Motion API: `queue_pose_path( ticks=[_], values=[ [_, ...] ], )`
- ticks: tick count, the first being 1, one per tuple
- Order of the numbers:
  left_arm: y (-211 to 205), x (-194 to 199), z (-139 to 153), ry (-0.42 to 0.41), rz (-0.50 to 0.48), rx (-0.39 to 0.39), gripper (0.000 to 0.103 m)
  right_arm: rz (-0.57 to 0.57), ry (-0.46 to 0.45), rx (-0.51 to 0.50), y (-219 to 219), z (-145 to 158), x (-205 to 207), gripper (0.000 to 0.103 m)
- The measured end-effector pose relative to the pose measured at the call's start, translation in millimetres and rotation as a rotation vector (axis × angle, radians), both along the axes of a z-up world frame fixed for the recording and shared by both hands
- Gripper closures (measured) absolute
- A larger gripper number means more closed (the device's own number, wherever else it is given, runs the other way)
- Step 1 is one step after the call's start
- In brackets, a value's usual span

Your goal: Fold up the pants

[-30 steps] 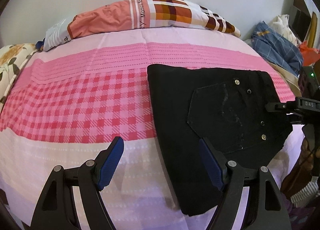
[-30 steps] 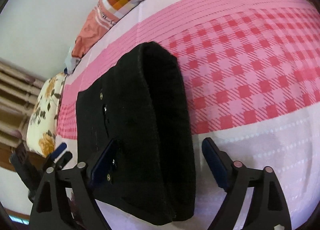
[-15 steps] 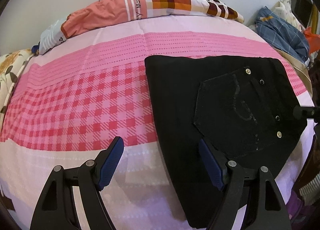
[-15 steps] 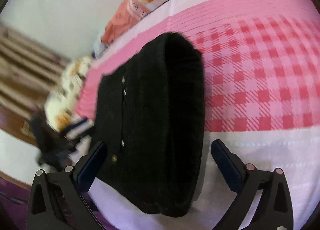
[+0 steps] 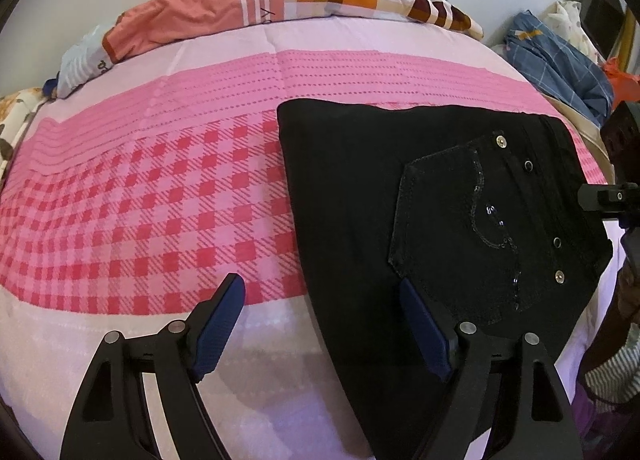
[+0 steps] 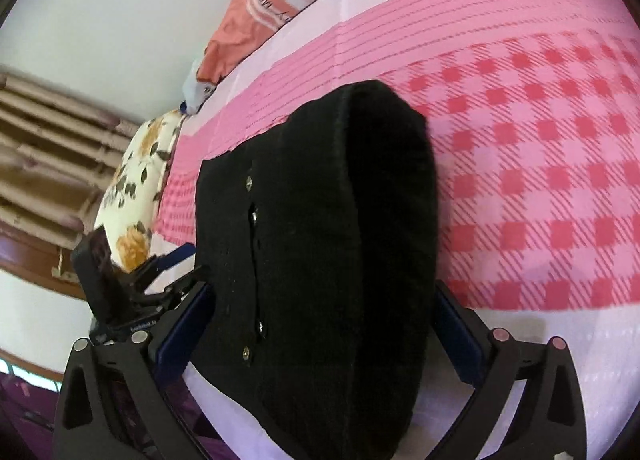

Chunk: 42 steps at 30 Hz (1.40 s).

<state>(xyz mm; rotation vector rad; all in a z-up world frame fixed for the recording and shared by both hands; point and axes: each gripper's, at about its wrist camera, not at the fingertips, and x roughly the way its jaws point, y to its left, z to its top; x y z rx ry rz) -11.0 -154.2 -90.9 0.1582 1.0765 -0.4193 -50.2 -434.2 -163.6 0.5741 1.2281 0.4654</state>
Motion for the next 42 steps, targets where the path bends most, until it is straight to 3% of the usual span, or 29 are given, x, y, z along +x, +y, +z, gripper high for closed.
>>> queue_pose_path(
  ticks=[3, 6, 11, 15, 17, 20, 23, 24, 26, 29, 34, 36, 38, 42],
  values=[
    [3, 5, -3, 0.032, 0.003, -0.028, 0.021, 0.052, 0.001, -0.023, 3, 1, -1, 0.001],
    [7, 12, -8, 0.098, -0.032, -0.110, 0.021, 0.109, -0.005, -0.064, 9, 3, 0, 0.009],
    [16, 25, -10, 0.141, -0.067, -0.200, 0.019, 0.122, 0.027, -0.057, -3, 0, 2, 0.041],
    [18, 32, -9, 0.158, -0.124, -0.219, 0.019, 0.112, 0.042, -0.022, -12, -3, 2, 0.039],
    [14, 36, -9, 0.162, -0.153, -0.203, 0.018, 0.121, 0.045, 0.008, -14, -3, 0, 0.026],
    [9, 39, -8, 0.167, -0.176, -0.192, 0.016, 0.132, 0.044, 0.049, -13, -3, 1, 0.015],
    [2, 38, -9, 0.148, -0.202, -0.182, 0.015, 0.125, 0.039, 0.071, -14, -3, 0, 0.017],
    [0, 38, -9, 0.149, -0.209, -0.184, 0.015, 0.125, 0.037, 0.070, -15, -3, -1, 0.022],
    [-4, 39, -8, 0.188, -0.240, -0.229, 0.015, 0.118, 0.048, 0.051, -18, -4, -3, 0.056],
    [-3, 41, -7, 0.235, -0.237, -0.290, 0.016, 0.108, 0.065, 0.064, -29, -7, -2, 0.059],
    [0, 46, -7, 0.252, -0.228, -0.285, 0.029, 0.138, 0.080, 0.080, -31, -11, 4, 0.057],
    [9, 48, -7, 0.258, -0.221, -0.277, 0.042, 0.139, 0.105, 0.122, -36, -14, 7, 0.051],
    [15, 51, -8, 0.281, -0.218, -0.293, 0.046, 0.142, 0.134, 0.206, -42, -20, 9, 0.034],
    [26, 54, -10, 0.331, -0.200, -0.319, 0.049, 0.171, 0.179, 0.243, -42, -21, 15, 0.027]
  ],
)
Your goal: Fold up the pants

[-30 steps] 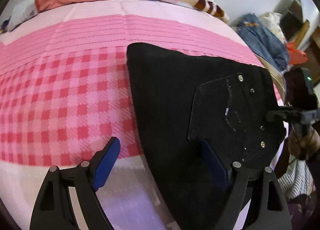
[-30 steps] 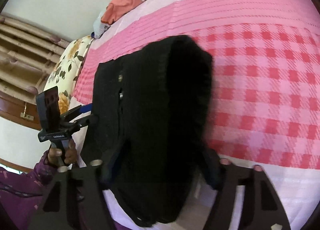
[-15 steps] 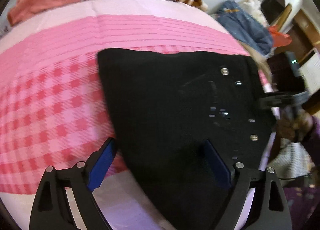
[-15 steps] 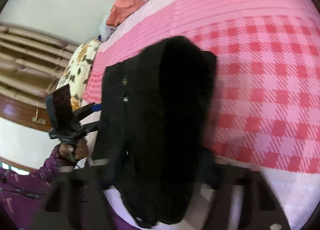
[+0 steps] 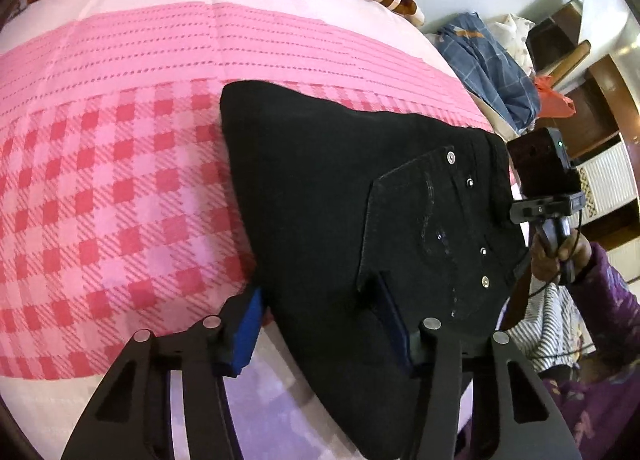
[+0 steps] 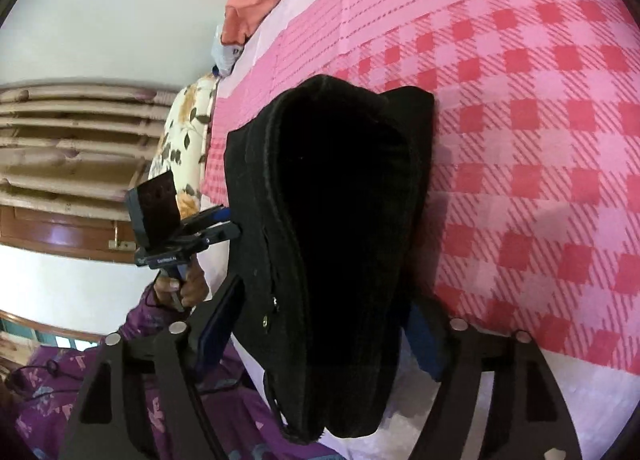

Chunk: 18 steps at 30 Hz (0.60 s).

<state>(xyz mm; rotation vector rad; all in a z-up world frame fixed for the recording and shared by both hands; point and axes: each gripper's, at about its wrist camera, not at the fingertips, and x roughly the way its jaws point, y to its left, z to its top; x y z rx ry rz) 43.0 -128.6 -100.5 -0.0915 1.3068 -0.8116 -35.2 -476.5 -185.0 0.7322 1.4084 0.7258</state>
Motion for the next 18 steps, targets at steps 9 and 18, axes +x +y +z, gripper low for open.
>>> queue_pose_path(
  ticks=[9, 18],
  values=[
    [8, 10, -7, 0.146, -0.007, -0.113, 0.043, 0.068, -0.026, 0.001, 13, 4, -1, 0.008],
    [5, 5, -6, 0.096, -0.040, -0.119, 0.055, 0.048, -0.041, 0.002, -2, 0, -8, 0.045]
  ],
)
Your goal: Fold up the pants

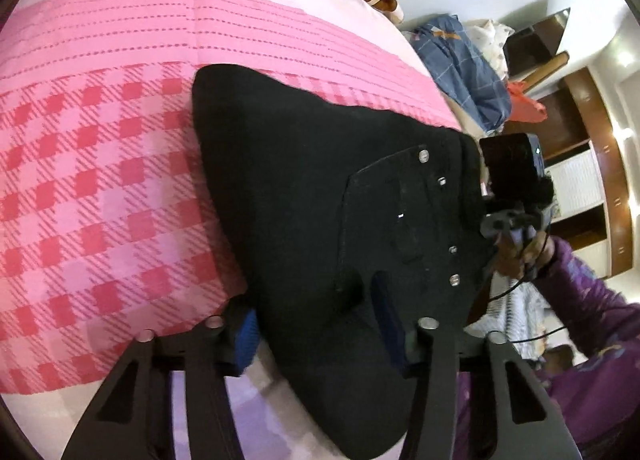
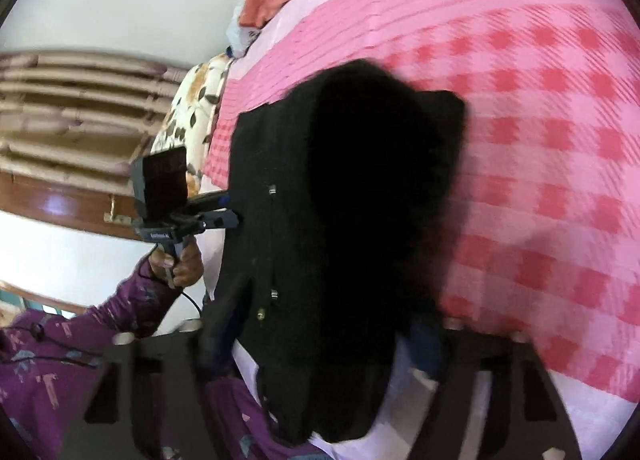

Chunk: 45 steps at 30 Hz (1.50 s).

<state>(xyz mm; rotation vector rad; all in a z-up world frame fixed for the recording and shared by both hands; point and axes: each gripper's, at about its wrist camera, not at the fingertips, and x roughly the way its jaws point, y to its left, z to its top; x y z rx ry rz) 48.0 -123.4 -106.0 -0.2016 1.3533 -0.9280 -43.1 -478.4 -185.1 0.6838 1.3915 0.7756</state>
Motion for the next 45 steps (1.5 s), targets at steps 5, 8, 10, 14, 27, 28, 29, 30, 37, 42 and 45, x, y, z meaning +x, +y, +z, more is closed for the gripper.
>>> queue_pose_path(
  ticks=[5, 8, 10, 14, 27, 28, 29, 30, 37, 42, 45],
  values=[
    [1, 2, -1, 0.008, 0.015, 0.003, 0.055, -0.031, -0.011, -0.027, 1, 3, 3, 0.047],
    [-5, -5, 3, -0.039, 0.046, 0.008, 0.057, -0.061, -0.026, -0.064, 6, 4, -2, 0.064],
    [-4, -11, 8, -0.064, 0.098, -0.003, 0.068, -0.107, -0.023, -0.040, 7, 4, -5, 0.068],
    [-8, -20, 22, -0.099, 0.127, -0.022, 0.077, -0.132, -0.058, 0.004, 14, 18, -7, 0.072],
    [4, -10, -2, 0.027, 0.154, 0.008, 0.060, -0.085, -0.018, -0.049, 9, 6, 1, 0.046],
    [7, -8, -9, 0.070, 0.147, -0.003, 0.059, -0.084, -0.018, -0.039, 9, 6, 3, 0.042],
    [12, -7, -12, 0.091, 0.150, -0.044, 0.055, -0.081, -0.009, -0.021, 10, 5, 4, 0.036],
    [15, -6, -15, 0.117, 0.142, -0.078, 0.048, -0.068, -0.001, 0.010, 10, 3, 7, 0.034],
    [-12, -7, -4, -0.002, 0.077, -0.056, 0.038, 0.031, -0.045, -0.017, 56, 3, 6, 0.055],
    [-7, -9, -2, -0.028, 0.154, -0.048, 0.080, -0.066, 0.006, 0.016, 43, 0, -4, 0.072],
    [-13, -16, 9, -0.076, 0.158, -0.032, 0.083, -0.092, 0.005, 0.043, 51, 8, -10, 0.072]
  ],
)
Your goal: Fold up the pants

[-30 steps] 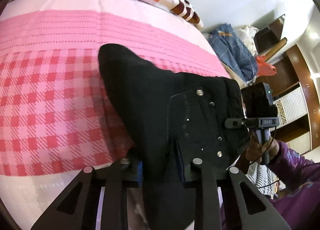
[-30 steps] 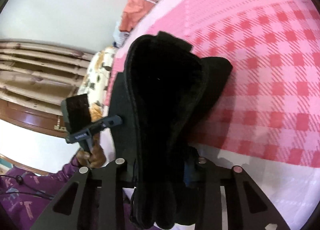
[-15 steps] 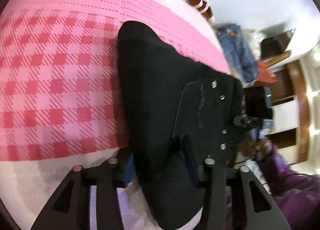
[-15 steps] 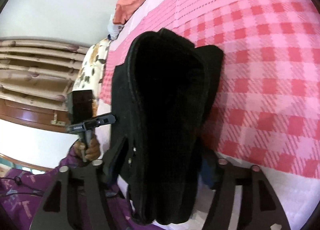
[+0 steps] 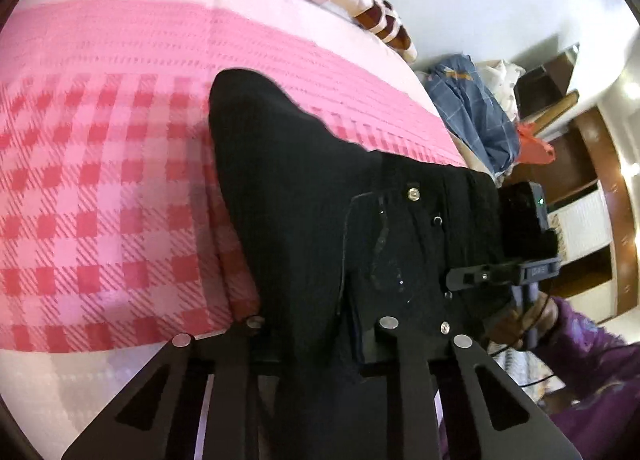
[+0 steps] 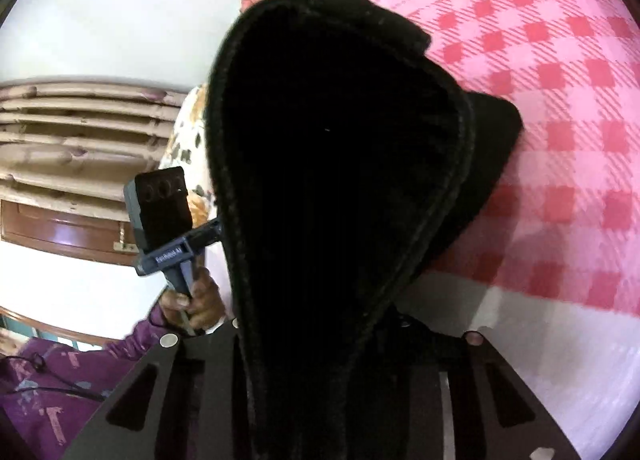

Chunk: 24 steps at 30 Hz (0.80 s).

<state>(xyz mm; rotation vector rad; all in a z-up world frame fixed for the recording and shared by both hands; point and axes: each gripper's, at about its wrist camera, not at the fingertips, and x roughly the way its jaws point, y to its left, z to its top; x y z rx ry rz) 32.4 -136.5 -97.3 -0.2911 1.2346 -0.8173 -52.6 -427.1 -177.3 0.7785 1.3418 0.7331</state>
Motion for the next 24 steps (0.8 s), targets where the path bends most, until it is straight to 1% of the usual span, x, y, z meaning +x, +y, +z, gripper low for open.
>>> queue_pose_path(
  ticks=[2, 6, 8, 11, 13, 15, 16, 18, 19, 24],
  values=[
    [-2, 0, 9, -0.006, -0.006, -0.025, 0.083, -0.010, -0.015, 0.020, 4, 8, -2, 0.073],
    [4, 0, 25, -0.043, 0.004, -0.016, 0.084, -0.025, -0.039, 0.058, 17, 20, -3, 0.073],
    [8, -2, 34, -0.074, 0.013, 0.004, 0.084, -0.037, -0.043, 0.083, 21, 23, -3, 0.073],
    [15, -1, 45, -0.114, 0.034, 0.028, 0.084, -0.041, -0.060, 0.099, 40, 27, 4, 0.073],
    [22, -1, 54, -0.155, 0.050, 0.061, 0.084, -0.041, -0.065, 0.106, 50, 28, 9, 0.073],
    [31, -2, 59, -0.180, 0.067, 0.083, 0.084, -0.028, -0.078, 0.107, 65, 31, 17, 0.073],
    [33, -1, 62, -0.190, 0.076, 0.092, 0.084, -0.026, -0.080, 0.109, 62, 31, 20, 0.073],
    [43, 2, 67, -0.225, 0.103, 0.121, 0.084, -0.017, -0.086, 0.115, 73, 34, 30, 0.073],
    [48, 4, 70, -0.235, 0.112, 0.127, 0.084, -0.011, -0.090, 0.114, 70, 35, 36, 0.073],
    [77, 16, 79, -0.284, 0.164, 0.158, 0.084, 0.021, -0.108, 0.116, 102, 44, 62, 0.073]
  ],
)
